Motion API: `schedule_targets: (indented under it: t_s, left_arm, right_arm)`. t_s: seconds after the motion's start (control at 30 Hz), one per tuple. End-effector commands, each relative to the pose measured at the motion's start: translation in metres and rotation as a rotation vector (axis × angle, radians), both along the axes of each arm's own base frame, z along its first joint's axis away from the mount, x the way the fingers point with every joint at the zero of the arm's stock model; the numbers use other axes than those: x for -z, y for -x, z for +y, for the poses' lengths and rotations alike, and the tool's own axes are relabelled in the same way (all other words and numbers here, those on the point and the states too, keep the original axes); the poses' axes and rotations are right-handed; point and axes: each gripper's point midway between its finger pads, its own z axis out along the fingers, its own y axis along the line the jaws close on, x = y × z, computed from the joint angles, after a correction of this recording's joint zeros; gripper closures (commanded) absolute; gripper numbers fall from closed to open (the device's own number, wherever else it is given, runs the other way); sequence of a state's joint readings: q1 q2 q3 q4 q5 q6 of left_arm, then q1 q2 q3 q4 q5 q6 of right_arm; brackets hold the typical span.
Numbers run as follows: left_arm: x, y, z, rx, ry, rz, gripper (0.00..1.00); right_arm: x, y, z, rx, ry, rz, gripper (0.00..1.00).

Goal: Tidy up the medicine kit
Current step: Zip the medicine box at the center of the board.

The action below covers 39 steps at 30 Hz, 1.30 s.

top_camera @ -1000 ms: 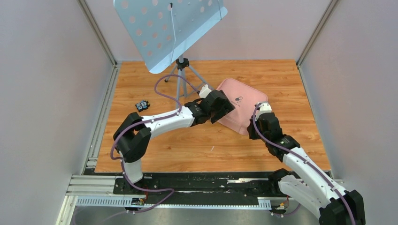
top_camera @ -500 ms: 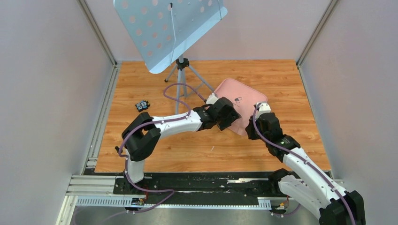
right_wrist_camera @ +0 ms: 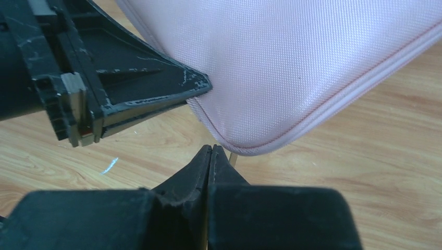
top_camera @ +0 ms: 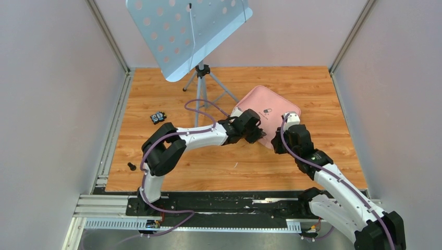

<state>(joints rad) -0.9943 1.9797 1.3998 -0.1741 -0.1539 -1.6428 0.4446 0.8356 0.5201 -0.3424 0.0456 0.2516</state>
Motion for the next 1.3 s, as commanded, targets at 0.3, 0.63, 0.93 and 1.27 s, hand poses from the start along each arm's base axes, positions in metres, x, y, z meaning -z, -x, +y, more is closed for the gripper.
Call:
schedule_targets:
  t_s: [0.3, 0.63, 0.93, 1.27]
  left_arm:
    - [0.011, 0.01, 0.045, -0.016, -0.112, -0.025, 1.0]
    - [0.009, 0.008, 0.086, -0.041, -0.177, -0.045, 1.0]
    - [-0.002, 0.0, 0.074, -0.007, -0.181, -0.075, 1.0]
    - [-0.011, -0.004, 0.072, 0.028, -0.204, -0.122, 0.4]
  right_arm:
    - [-0.024, -0.008, 0.019, -0.035, -0.104, -0.063, 1.0]
    - [-0.036, 0.007, 0.024, 0.163, -0.321, 0.035, 0.83]
    - [0.001, 0.048, 0.043, 0.186, -0.242, 0.028, 0.58]
    - [0.008, 0.037, 0.047, 0.26, -0.143, -0.044, 0.61]
